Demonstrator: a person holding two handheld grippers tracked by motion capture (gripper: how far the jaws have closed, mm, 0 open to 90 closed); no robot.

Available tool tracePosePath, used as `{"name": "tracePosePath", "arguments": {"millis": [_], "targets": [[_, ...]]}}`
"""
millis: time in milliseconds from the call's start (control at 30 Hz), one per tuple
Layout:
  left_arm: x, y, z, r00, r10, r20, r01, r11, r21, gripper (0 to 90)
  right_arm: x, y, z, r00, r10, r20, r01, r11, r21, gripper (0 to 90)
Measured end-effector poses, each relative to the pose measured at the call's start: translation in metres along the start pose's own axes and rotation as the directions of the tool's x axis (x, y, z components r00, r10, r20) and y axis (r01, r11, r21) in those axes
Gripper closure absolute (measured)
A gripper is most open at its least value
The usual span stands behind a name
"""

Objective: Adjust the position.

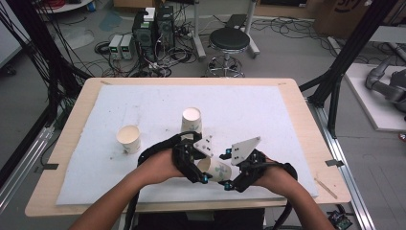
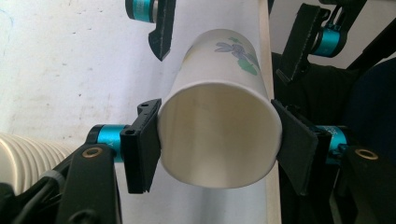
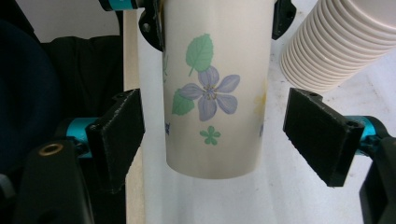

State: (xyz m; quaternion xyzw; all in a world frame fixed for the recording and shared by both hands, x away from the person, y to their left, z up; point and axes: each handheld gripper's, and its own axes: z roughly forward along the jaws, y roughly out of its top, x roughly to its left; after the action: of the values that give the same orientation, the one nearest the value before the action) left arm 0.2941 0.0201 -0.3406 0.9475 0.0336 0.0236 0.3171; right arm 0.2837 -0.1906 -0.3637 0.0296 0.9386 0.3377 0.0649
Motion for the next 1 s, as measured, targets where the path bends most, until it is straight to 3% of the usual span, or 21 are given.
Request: {"name": "tracePosePath", "arguments": {"millis": [367,667,1000], "targets": [[-0.001,0.001,0.003,1.0,-0.005,0.001,0.005,1.0,0.002,37.1,0.001,0.003,0.009,0.9998,-0.018,0.003,0.018,0.999,0.034,21.8],[-0.002,0.002,0.004,0.9999,-0.005,0.012,0.005,0.9999,-0.01,37.1,0.003,0.004,0.015,0.9997,-0.023,-0.005,0.023,0.998,0.05,36.0],[-0.003,0.003,0.008,0.9997,-0.015,-0.017,0.014,0.9996,-0.025,32.3,0.003,0.004,0.018,1.0,-0.008,0.005,0.008,0.997,0.072,37.5]]}}
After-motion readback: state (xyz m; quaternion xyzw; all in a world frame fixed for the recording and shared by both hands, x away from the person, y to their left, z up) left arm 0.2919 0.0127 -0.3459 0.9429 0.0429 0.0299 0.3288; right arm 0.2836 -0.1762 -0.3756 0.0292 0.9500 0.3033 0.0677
